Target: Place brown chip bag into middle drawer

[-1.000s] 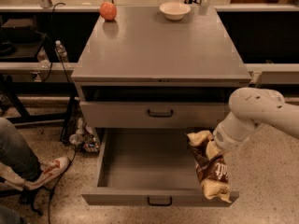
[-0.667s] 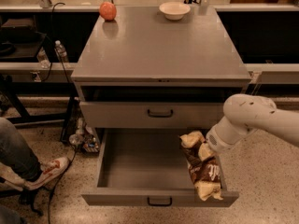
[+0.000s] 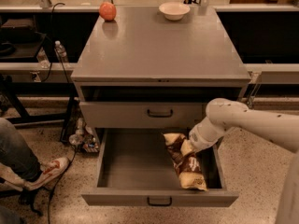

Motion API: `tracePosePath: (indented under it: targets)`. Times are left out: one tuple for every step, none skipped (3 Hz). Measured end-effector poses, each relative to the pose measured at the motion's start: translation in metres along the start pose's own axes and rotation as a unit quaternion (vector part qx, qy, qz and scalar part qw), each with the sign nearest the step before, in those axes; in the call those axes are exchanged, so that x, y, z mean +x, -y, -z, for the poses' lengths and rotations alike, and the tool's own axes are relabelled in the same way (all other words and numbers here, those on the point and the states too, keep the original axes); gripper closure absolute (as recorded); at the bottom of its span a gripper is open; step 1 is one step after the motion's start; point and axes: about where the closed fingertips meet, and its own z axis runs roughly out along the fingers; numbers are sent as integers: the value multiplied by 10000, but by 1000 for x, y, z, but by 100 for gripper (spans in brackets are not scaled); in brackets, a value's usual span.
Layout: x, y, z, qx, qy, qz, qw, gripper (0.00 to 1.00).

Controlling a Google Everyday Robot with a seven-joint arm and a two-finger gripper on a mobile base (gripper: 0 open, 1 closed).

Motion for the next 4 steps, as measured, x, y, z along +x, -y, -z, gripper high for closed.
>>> tracePosePath:
  targets:
    - [-7,-1,-31,-217,-216,-72,9995,51]
    - [-8,0,-44,-437,-252,-114,9987,28]
    - [-5,6,-37,-654,-122,-160,9977,5]
    - [0,23,-19,-749,79,-280,9968,0]
